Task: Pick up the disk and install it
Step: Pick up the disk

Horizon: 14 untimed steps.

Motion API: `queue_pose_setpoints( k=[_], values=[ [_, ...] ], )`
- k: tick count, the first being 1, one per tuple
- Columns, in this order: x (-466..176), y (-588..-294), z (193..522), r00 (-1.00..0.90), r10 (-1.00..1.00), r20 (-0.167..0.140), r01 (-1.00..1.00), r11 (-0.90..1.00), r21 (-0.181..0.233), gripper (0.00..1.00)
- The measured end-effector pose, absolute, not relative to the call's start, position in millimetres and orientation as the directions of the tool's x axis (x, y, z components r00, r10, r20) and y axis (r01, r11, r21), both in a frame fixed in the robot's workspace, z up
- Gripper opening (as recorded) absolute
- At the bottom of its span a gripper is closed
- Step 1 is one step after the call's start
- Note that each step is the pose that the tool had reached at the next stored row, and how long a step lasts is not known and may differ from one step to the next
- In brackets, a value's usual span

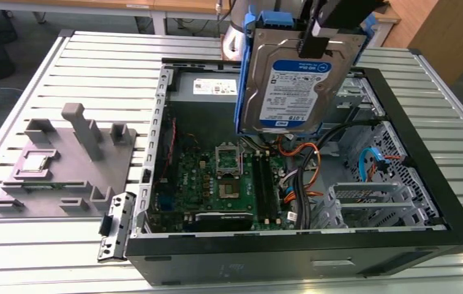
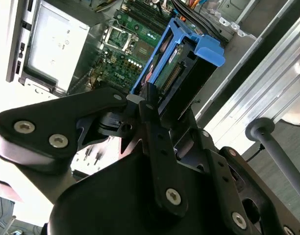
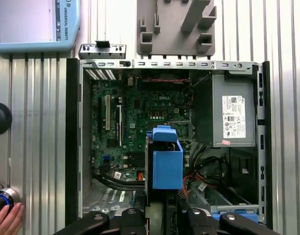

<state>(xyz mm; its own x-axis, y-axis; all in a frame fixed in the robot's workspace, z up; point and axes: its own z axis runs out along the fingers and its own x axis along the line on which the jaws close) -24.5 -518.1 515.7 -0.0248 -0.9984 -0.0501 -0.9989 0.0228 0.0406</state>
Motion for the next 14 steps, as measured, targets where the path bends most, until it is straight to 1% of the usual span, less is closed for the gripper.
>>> queue_pose_setpoints(
  k=[14],
  values=[
    [-24.5,-549.9,514.6,-0.027,-0.998,-0.05,-0.999,0.025,0.041,0.35]
  ],
)
